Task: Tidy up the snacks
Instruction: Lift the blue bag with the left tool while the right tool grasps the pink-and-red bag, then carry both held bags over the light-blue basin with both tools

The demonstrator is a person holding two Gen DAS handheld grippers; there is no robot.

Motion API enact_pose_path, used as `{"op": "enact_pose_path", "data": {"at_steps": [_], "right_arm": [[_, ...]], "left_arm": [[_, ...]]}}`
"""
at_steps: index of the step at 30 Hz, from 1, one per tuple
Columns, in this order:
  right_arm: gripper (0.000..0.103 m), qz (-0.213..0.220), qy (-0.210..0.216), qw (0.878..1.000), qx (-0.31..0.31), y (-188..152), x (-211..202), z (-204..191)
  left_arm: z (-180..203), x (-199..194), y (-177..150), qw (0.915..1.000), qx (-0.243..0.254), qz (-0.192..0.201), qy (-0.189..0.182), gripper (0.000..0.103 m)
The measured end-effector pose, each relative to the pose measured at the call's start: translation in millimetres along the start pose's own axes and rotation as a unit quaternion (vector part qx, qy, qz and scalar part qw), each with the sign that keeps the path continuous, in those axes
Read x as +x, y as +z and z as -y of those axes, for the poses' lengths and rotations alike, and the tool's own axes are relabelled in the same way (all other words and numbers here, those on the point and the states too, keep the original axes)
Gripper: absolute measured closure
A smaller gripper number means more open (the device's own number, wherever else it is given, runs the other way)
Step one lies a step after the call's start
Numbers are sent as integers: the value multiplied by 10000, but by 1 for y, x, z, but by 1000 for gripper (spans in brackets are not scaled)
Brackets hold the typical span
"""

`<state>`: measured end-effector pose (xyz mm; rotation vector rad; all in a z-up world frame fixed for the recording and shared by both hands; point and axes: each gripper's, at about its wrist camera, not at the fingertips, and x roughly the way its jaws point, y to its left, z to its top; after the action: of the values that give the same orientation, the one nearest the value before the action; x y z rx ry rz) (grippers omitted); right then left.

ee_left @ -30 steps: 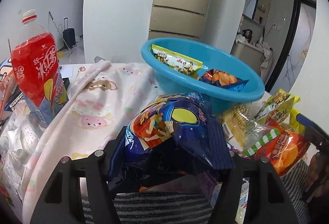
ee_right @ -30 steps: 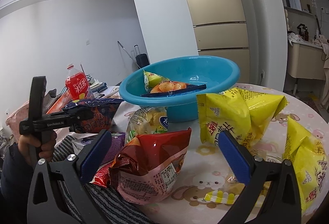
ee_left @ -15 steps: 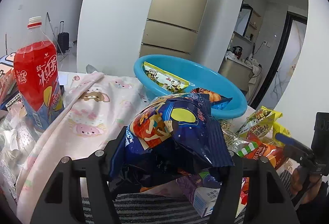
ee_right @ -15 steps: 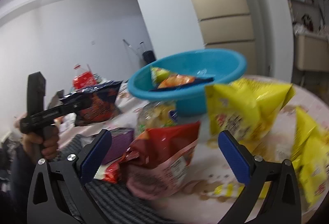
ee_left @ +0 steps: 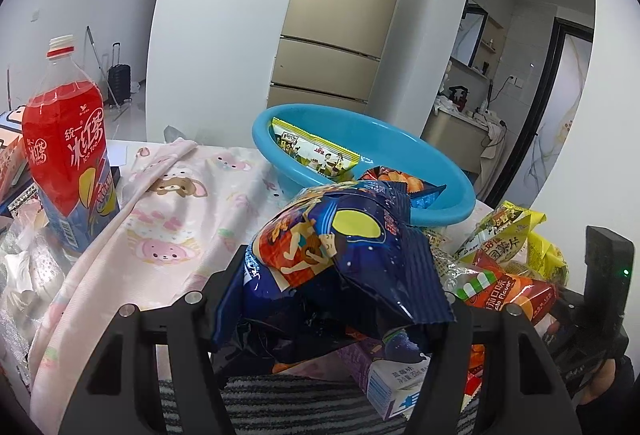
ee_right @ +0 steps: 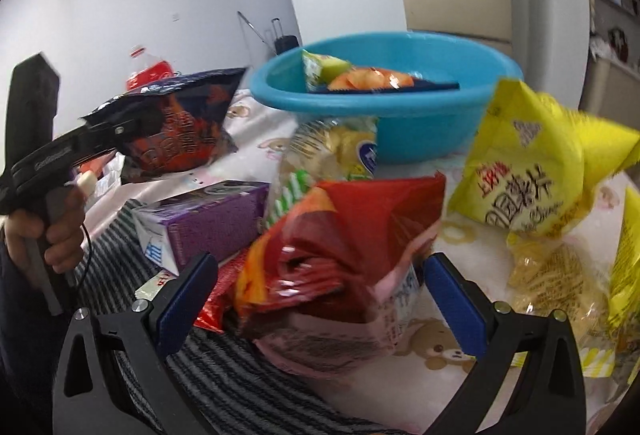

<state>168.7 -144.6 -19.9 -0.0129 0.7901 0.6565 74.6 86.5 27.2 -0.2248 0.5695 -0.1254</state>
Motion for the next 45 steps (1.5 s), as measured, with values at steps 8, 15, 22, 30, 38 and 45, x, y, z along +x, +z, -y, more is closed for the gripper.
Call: {"op": "enact_pose_path", "data": {"at_steps": [8,15,22,30,38,45], "right_arm": [[28,317,79,9995,24,-6,-16,6],[32,955,-193,9941,-484,-9,-45,-10],[32,1683,-374,9841,-416,-10,-79,-4],[42,2180,-504,9722,-683,13,-116,-21],[46,2275,-442,9692,-836,41,-133,-32],[47,2175,-569,9696,-962,51,-144,-30]], "left_arm": [[-1,-2,0,10000,-32,31,4,35],[-1,-9,2,9999,-54,143,-38,35],[7,-19,5,9995,45,293,-128,35],[27,-60,28,9964,115,745,-395,35],[72,-97,73,9909,480,1136,-534,35],[98,-86,117,9872,375,1287,-868,35]]}}
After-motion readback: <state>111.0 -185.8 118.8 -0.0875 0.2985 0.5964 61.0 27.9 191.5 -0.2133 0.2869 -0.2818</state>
